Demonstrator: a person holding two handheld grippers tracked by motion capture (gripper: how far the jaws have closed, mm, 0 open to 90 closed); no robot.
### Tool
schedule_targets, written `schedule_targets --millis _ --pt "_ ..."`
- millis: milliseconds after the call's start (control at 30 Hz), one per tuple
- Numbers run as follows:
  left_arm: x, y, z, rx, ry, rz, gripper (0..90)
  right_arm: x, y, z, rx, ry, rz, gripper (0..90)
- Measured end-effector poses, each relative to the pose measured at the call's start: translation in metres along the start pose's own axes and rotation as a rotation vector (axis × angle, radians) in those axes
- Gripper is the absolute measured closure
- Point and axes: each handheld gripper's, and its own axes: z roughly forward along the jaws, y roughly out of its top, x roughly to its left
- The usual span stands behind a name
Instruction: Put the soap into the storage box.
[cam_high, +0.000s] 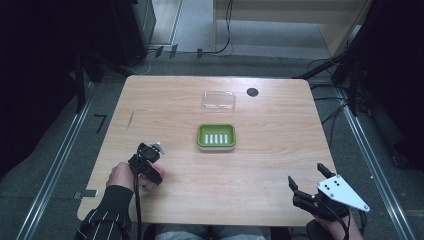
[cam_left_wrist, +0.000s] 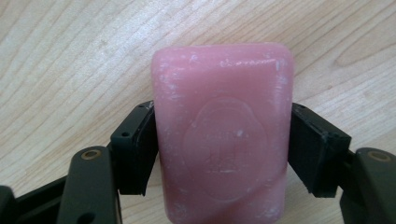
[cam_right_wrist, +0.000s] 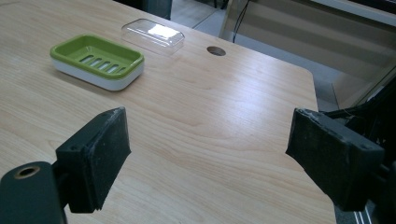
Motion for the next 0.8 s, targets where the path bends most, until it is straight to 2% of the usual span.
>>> schedule_targets --millis 200,567,800 --pt "-0.0006 0.0001 -0.0011 0.005 0.002 0.005 37.1 -0.0002 0.0 -0.0002 -0.002 0.001 -0.003 13.6" --pt "-0.0017 -0.0004 -0.0011 -0.002 0.002 0.009 38.5 -0.0003 0.0 -0.0002 -0.001 0.0 0.002 13.6" --pt "-0.0046 0.0006 -0.0044 -0.01 0.002 0.027 38.5 -0.0003 0.0 -0.0003 -0.003 0.001 0.001 13.5"
